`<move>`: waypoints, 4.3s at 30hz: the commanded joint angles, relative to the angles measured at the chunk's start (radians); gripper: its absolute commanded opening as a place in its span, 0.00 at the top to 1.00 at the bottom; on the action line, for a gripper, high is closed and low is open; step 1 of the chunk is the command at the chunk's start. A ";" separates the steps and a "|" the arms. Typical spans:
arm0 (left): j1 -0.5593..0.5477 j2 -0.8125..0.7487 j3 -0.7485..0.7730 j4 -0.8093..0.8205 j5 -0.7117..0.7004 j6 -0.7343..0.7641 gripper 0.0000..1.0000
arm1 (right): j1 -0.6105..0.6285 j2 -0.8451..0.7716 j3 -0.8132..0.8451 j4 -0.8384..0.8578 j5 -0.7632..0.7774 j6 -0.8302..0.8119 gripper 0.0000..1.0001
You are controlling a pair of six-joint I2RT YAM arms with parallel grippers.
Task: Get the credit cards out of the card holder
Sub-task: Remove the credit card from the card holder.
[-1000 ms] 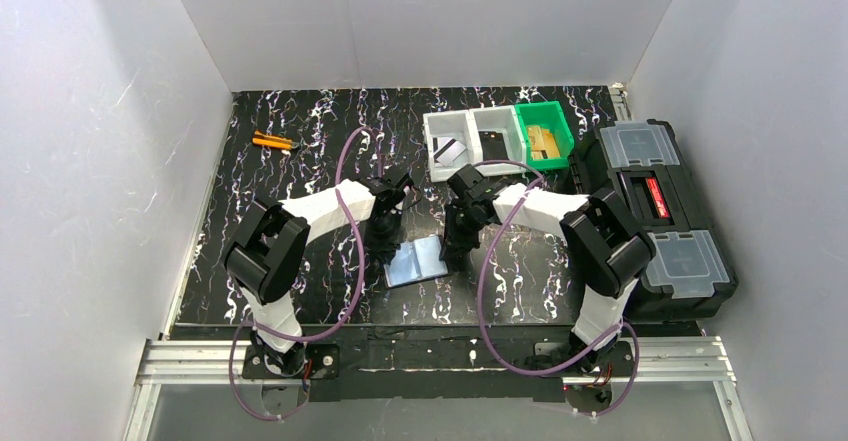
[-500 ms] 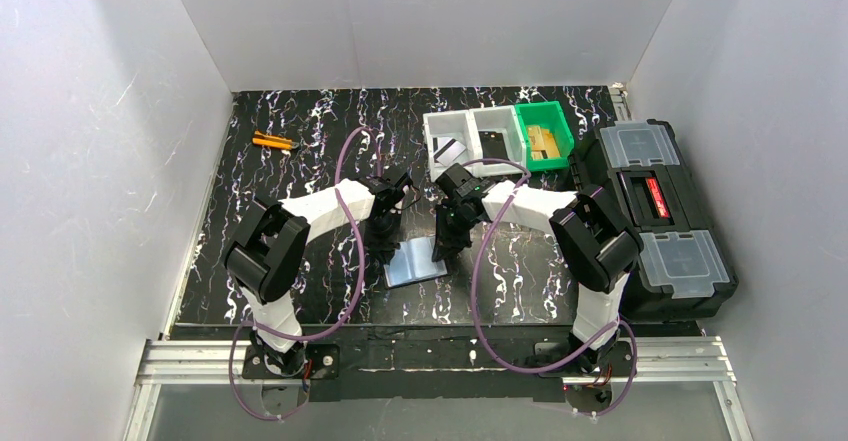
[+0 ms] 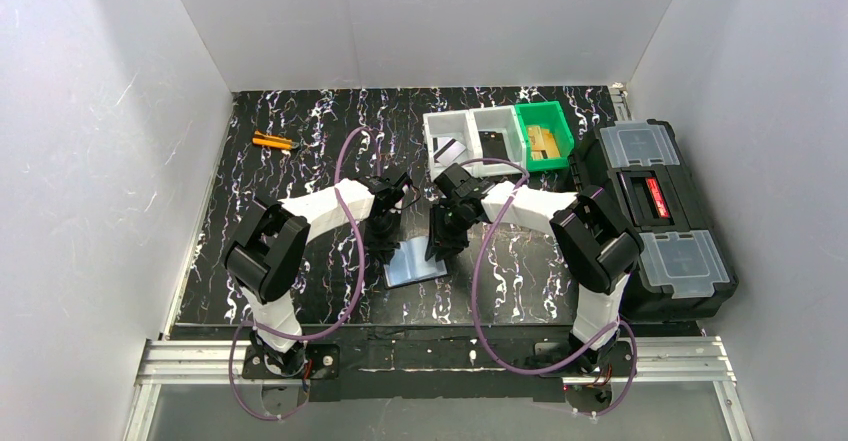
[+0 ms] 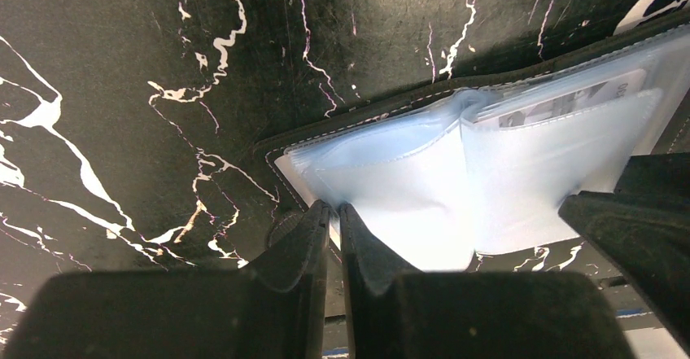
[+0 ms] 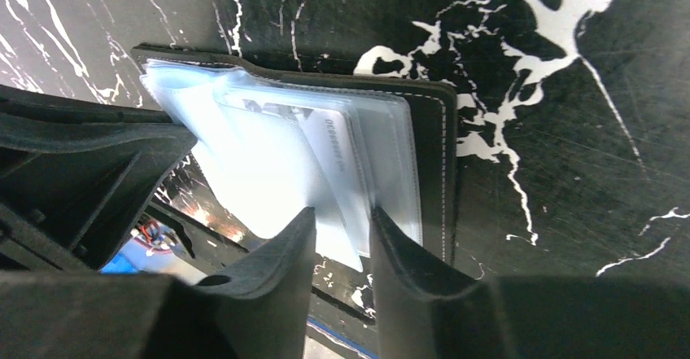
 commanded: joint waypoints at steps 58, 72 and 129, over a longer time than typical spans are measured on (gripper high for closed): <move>0.012 -0.184 0.126 -0.085 0.208 -0.055 0.73 | 0.009 -0.087 0.044 -0.050 0.032 0.029 0.38; 0.018 -0.051 0.007 0.075 0.297 -0.109 0.73 | -0.036 -0.123 -0.039 -0.051 0.067 0.031 0.46; 0.060 -0.091 -0.150 0.312 0.394 -0.206 0.72 | -0.035 -0.081 -0.109 0.061 -0.003 0.022 0.48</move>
